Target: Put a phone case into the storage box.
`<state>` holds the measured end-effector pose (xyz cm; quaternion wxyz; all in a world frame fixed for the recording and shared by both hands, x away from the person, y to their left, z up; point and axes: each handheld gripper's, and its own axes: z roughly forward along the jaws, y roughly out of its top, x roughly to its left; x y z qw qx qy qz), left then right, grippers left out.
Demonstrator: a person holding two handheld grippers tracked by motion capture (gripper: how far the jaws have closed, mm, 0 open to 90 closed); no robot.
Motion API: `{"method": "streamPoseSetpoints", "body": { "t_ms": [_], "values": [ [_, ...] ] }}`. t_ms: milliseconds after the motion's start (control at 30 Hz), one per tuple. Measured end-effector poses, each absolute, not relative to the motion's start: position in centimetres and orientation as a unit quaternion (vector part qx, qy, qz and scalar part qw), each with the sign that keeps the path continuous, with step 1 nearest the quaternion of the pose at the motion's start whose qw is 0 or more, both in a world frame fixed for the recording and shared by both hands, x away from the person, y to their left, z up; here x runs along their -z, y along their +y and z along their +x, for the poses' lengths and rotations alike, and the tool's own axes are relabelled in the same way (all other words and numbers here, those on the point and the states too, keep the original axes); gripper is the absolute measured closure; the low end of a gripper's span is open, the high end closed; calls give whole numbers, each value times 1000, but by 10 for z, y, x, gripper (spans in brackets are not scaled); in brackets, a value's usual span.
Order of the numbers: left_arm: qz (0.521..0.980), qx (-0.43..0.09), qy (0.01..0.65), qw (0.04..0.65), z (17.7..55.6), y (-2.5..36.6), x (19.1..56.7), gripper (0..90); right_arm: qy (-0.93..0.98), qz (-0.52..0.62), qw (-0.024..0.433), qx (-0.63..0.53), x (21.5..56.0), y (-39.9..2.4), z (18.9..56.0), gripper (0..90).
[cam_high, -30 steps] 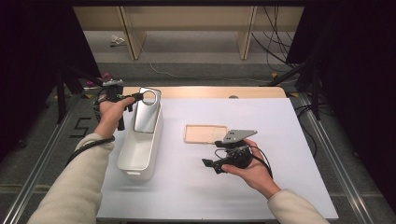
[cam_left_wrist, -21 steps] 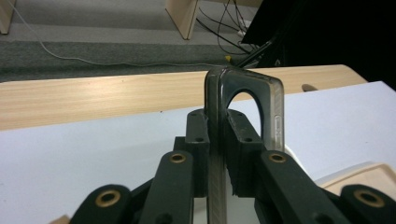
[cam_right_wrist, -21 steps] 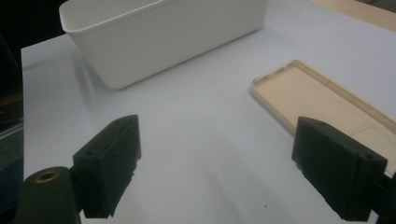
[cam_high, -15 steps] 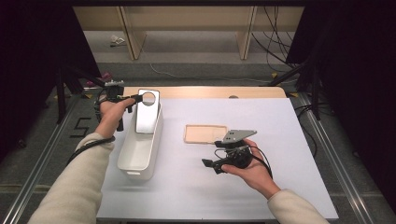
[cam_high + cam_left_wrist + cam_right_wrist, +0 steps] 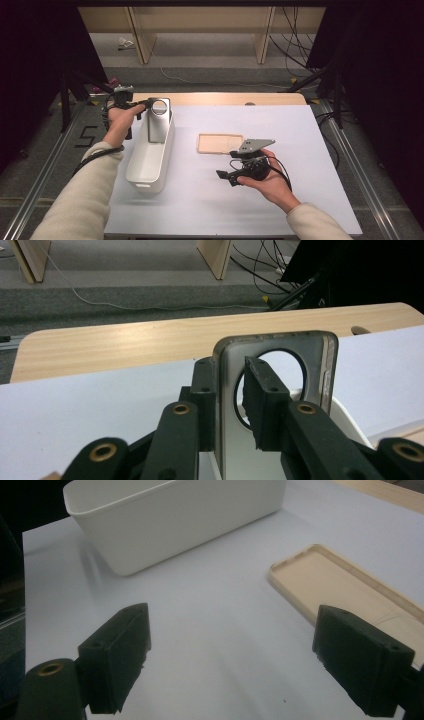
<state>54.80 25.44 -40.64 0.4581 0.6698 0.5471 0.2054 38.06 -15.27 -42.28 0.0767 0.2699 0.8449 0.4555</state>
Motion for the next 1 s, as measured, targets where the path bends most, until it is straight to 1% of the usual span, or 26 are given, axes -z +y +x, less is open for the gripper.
{"method": "streamPoseSetpoints", "body": {
  "t_ms": [167, 233, 367, 500, 567, 633, 667, 700, 800, 1000],
  "values": [
    [668, -216, 538, 467, 542, 256, 398, 699, 845, 272, 78, -455, 423, -153, 381, 163],
    [662, -217, 534, 479, 537, 257, 393, 650, 844, 274, 79, -454, 423, -153, 381, 163],
    [656, -201, 528, 501, 520, 256, 384, 490, 841, 286, 81, -453, 422, -155, 383, 163],
    [648, -190, 522, 521, 496, 255, 378, 258, 837, 296, 84, -453, 422, -157, 385, 163],
    [653, -189, 514, 522, 482, 255, 375, 149, 835, 300, 86, -454, 422, -157, 386, 163],
    [656, -191, 508, 525, 468, 256, 373, 130, 834, 301, 87, -453, 422, -158, 386, 163],
    [657, -193, 502, 528, 462, 256, 372, 86, 835, 302, 87, -452, 422, -158, 386, 163],
    [657, -196, 500, 529, 455, 257, 371, 61, 835, 302, 87, -452, 422, -158, 387, 163],
    [666, -201, 487, 528, 434, 257, 373, 9, 835, 304, 88, -451, 422, -158, 387, 163],
    [677, -208, 463, 533, 401, 252, 380, 0, 832, 309, 91, -451, 422, -160, 390, 163]
  ]
}}
